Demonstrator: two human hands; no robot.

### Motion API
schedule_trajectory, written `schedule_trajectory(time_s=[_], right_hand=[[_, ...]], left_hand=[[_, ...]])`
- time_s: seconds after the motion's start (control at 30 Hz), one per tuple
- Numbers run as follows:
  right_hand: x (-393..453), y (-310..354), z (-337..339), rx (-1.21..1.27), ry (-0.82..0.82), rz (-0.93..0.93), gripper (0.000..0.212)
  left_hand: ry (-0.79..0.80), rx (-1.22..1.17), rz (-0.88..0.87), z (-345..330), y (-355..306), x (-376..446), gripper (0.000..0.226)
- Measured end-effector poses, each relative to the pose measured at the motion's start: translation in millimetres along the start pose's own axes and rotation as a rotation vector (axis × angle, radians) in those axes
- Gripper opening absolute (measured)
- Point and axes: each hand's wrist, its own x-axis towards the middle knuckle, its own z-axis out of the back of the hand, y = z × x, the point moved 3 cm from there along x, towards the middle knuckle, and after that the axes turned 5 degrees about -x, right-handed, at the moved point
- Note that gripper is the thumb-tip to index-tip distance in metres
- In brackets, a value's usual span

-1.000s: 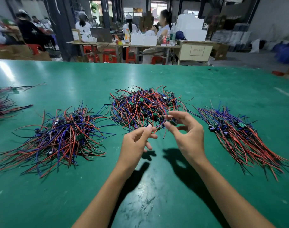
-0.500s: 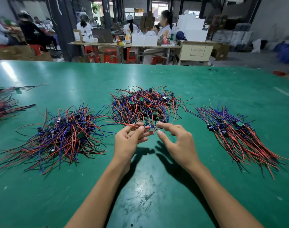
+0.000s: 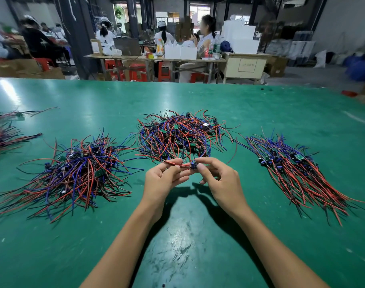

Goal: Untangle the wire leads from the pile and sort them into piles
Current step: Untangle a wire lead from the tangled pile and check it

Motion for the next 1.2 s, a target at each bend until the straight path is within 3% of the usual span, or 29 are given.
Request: schedule_trajectory(time_s=[0.53, 0.67, 0.73, 0.83, 0.93, 1.0, 1.1, 1.2], right_hand=[[-2.4, 5.2, -0.9, 0.068, 0.062, 0.018, 0.014], [-2.4, 3.8, -1.5, 0.134, 0.051, 0.034, 0.025], [-2.6, 2.2, -1.6, 0.156, 0.029, 0.026, 0.036], [-1.2, 2.8, 0.0, 0.134, -0.014, 0.051, 0.052], [1.9, -3.3, 0.6, 0.096, -0.026, 0.01, 0.063], [2.1, -10.7, -3.4, 0.037, 0.019, -0.054, 0.059], [2.2, -18.9, -10.4, -0.145, 0.078, -0.064, 0.044], [7.1, -22.6, -10.2, -0.364, 0.054, -0.003, 0.037]], left_hand=[[0.023, -0.035, 0.005, 3.8, -0.5, -0.4, 0.015], [0.024, -0.022, -0.056, 5.2, -4.7, 2.4, 0.018], [-0.065, -0.104, -0.187, 17.2, -20.1, 8.8, 0.019], [-0.447, -0.146, -0.551, 57.7, -49.5, 17.3, 0.015], [-0.867, 0.043, -0.775, 88.4, -59.1, 9.8, 0.022], [-0.963, 0.262, -0.784, 93.0, -57.3, 3.8, 0.034], [-0.852, 0.63, -0.84, 84.5, -58.2, -1.5, 0.061], [-0.649, 1.014, -0.952, 66.3, -60.1, -7.2, 0.071]])
